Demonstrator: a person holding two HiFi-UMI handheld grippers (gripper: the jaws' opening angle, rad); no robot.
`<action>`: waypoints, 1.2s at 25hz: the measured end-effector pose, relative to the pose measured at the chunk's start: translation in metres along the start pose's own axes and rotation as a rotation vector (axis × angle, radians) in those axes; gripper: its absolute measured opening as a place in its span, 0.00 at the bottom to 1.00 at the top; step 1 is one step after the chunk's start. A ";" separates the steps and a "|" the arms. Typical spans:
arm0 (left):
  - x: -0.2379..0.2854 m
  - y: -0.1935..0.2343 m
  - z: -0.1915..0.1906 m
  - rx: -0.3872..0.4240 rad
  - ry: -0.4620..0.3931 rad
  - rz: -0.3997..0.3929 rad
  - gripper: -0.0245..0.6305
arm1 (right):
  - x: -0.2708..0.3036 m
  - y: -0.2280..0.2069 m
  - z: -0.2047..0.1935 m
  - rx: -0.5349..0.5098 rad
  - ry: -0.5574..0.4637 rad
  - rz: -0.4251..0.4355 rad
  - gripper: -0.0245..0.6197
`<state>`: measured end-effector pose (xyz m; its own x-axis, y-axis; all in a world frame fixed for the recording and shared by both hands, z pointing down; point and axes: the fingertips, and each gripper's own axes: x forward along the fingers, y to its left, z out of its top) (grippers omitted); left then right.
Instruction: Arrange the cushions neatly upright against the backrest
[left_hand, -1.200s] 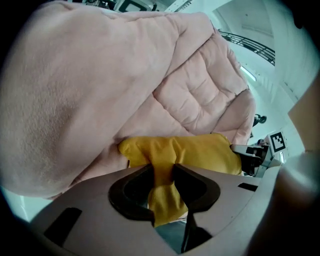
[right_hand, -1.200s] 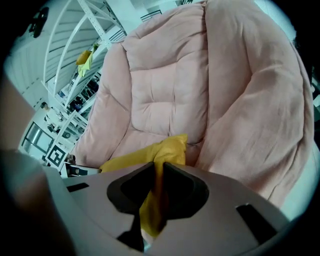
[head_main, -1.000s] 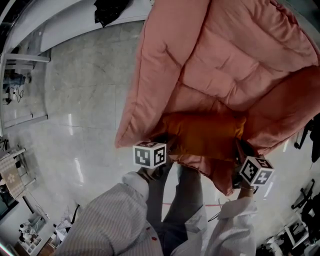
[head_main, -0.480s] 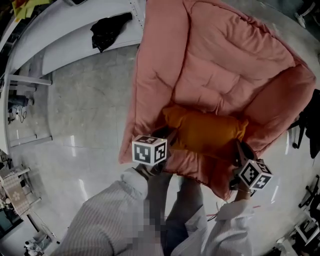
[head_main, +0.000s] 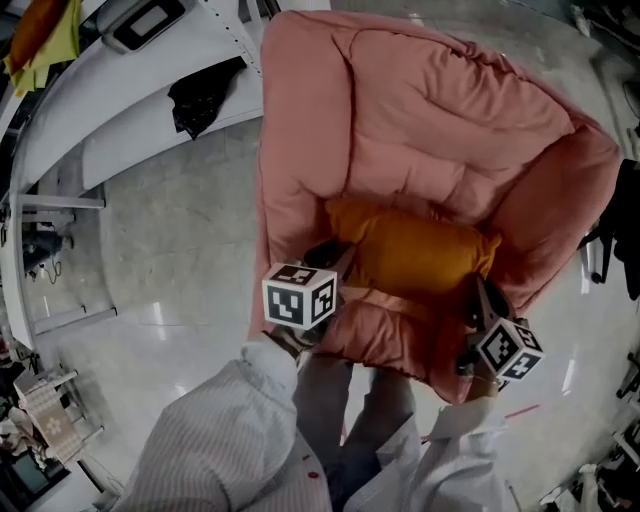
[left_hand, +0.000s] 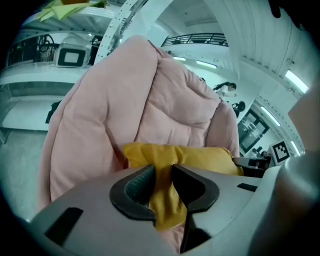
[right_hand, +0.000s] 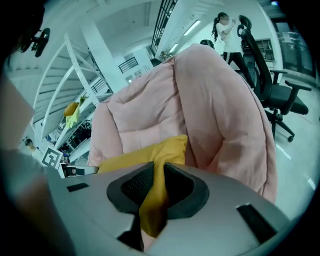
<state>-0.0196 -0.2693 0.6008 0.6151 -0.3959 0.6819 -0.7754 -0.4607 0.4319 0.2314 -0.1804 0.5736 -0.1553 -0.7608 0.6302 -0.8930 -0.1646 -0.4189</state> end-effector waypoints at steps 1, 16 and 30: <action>0.001 0.000 0.008 0.013 -0.011 -0.002 0.23 | 0.001 0.000 0.004 0.008 -0.018 -0.005 0.15; 0.036 0.014 0.003 0.043 0.025 0.001 0.23 | 0.046 -0.033 -0.023 0.024 0.007 -0.083 0.15; 0.059 0.032 -0.045 0.025 0.147 0.015 0.23 | 0.068 -0.053 -0.070 -0.027 0.170 -0.139 0.15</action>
<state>-0.0139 -0.2717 0.6813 0.5748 -0.2832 0.7677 -0.7793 -0.4757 0.4079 0.2382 -0.1798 0.6845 -0.0968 -0.6149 0.7826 -0.9214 -0.2419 -0.3040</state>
